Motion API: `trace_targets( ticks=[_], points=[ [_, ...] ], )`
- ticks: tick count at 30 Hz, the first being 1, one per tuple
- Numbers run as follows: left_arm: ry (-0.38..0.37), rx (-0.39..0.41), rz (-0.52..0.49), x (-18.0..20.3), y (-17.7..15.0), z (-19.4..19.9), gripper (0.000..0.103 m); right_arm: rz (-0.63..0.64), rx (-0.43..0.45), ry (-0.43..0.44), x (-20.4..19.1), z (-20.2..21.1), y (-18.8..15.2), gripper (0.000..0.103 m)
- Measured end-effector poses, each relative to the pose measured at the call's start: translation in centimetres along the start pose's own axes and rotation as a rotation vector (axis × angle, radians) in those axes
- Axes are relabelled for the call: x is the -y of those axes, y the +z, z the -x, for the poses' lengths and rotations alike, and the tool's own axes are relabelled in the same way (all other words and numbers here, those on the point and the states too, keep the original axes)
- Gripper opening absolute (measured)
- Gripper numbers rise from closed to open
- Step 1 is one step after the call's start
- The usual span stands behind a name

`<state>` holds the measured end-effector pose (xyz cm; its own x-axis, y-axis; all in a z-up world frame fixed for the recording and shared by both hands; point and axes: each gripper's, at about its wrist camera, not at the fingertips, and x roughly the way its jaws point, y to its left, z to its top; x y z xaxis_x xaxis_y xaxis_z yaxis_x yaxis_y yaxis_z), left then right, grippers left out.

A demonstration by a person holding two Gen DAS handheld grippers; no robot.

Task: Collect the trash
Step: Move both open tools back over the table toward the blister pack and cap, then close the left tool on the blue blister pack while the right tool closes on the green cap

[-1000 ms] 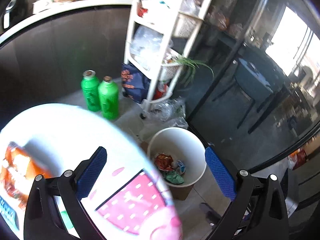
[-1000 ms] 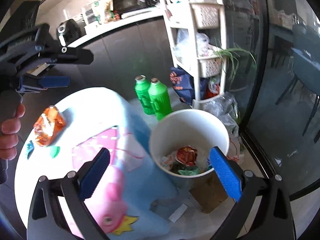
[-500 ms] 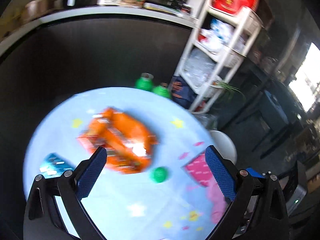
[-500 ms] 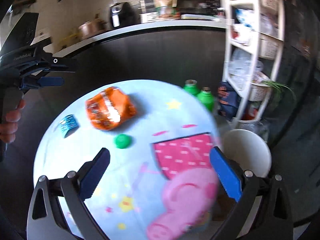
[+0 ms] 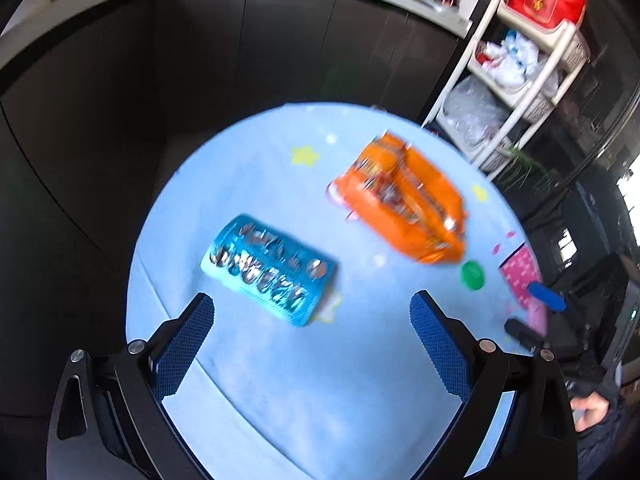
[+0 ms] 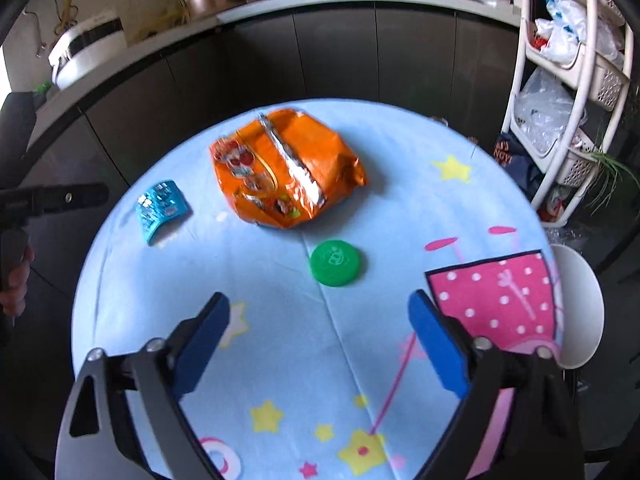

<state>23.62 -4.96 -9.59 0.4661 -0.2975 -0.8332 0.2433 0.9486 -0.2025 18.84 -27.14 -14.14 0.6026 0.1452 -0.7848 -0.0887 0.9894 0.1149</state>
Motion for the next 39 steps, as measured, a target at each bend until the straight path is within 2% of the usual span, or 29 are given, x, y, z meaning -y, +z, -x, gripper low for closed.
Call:
trace_targets(
  ticks=[4,6,10,12,18,21,23,27,30,32,35,37,39],
  points=[
    [-0.019,0.004,-0.115,-0.6,0.2,-1.9,0.095,-0.003,-0.024,0.000,0.0,-1.6,0.0,0.085],
    [-0.041,-0.030,-0.185,-0.9,0.6,-3.5,0.095,-0.004,-0.032,0.005,-0.1,-2.1,0.1,0.085],
    [-0.019,-0.055,-0.278,-1.5,1.4,-5.3,0.095,0.005,-0.040,0.008,-0.3,-2.8,0.2,0.086],
    [-0.031,-0.068,-0.269,-2.3,2.2,-5.9,0.095,-0.003,-0.044,0.016,-0.3,-3.2,0.2,0.086],
    [-0.180,-0.155,-0.093,-5.6,5.5,-8.3,0.095,-0.003,-0.058,0.020,-0.6,-4.1,0.3,0.086],
    [-0.224,-0.188,-0.060,-6.0,5.8,-9.1,0.095,-0.004,-0.060,0.017,-0.5,-4.2,0.3,0.086],
    [-0.226,-0.189,-0.064,-5.8,5.5,-9.2,0.094,-0.010,-0.062,0.015,-0.4,-4.3,0.3,0.086],
    [-0.297,-0.230,-0.075,-4.8,3.6,-8.2,0.094,-0.008,-0.062,0.011,0.0,-4.1,0.4,0.087],
    [-0.342,-0.265,-0.144,-2.8,1.4,-7.2,0.094,-0.008,-0.061,0.011,0.2,-4.0,0.4,0.087],
    [-0.327,-0.278,-0.263,-0.9,0.1,-6.3,0.095,-0.009,-0.060,0.008,0.5,-3.9,0.4,0.087],
    [-0.231,-0.188,-0.430,1.2,-0.2,-4.6,0.095,-0.016,-0.056,0.010,0.8,-3.6,0.3,0.087],
    [-0.168,-0.127,-0.477,1.8,0.5,-4.2,0.095,-0.012,-0.053,0.009,0.9,-3.5,0.2,0.087],
    [-0.143,-0.123,-0.502,2.3,1.3,-4.9,0.095,-0.011,-0.054,0.009,0.9,-3.6,0.3,0.086]
  ],
)
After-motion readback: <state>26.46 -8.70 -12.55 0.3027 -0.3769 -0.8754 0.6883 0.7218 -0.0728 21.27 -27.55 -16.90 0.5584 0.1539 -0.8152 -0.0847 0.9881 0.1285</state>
